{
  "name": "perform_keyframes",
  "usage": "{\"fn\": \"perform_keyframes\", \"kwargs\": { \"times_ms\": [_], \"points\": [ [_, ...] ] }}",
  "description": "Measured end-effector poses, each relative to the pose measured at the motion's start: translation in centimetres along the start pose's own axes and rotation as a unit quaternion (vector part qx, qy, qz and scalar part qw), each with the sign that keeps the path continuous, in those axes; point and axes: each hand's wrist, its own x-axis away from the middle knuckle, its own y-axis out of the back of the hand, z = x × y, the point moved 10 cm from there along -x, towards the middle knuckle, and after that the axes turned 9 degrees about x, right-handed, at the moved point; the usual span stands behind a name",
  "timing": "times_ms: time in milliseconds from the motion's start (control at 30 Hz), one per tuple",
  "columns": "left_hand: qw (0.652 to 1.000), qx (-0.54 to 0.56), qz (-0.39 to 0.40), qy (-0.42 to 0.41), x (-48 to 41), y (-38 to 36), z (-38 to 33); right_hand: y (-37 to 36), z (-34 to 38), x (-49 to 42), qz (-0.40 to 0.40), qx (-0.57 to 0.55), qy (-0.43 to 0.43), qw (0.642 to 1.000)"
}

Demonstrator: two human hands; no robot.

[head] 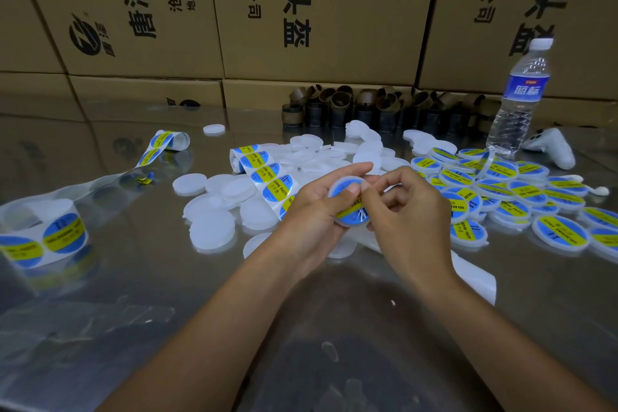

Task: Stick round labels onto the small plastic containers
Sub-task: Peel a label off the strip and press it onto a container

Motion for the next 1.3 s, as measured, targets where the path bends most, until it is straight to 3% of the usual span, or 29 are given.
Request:
{"fn": "perform_keyframes", "kwargs": {
  "times_ms": [200,300,633,867,1300],
  "points": [
    [1.0,0.02,0.018,-0.003,0.0,-0.4,-0.1,-0.2,0.3,0.1,0.005,0.085,0.034,0.996],
    [0.999,0.049,0.014,-0.014,-0.1,-0.2,-0.5,-0.3,-0.4,0.1,0.011,0.093,0.008,0.996],
    [0.997,0.066,0.003,-0.03,-0.2,0.2,-0.9,-1.8,-0.2,-0.1,0.101,-0.13,-0.044,0.985],
    [0.997,0.067,0.0,-0.031,-0.2,0.3,-1.0,-2.6,0.3,-0.1,0.16,-0.153,-0.038,0.974],
    [0.997,-0.048,-0.052,-0.017,0.2,1.2,-0.8,-1.2,-1.0,-0.4,0.078,-0.136,-0.064,0.985]
  ]
}}
